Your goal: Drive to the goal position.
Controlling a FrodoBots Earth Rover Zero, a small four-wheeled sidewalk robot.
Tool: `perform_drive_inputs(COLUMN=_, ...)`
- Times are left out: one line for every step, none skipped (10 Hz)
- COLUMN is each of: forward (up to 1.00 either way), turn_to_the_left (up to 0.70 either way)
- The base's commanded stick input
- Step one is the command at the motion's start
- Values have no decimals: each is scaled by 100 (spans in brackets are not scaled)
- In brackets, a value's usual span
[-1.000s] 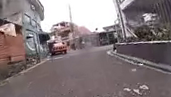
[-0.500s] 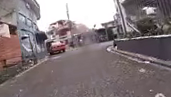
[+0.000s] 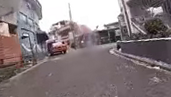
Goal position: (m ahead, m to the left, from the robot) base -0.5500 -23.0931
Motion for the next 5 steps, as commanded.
perform_drive_inputs(forward=70, turn_to_the_left=0)
perform_drive_inputs(forward=70, turn_to_the_left=0)
perform_drive_inputs(forward=70, turn_to_the_left=0)
perform_drive_inputs(forward=70, turn_to_the_left=0)
perform_drive_inputs(forward=70, turn_to_the_left=0)
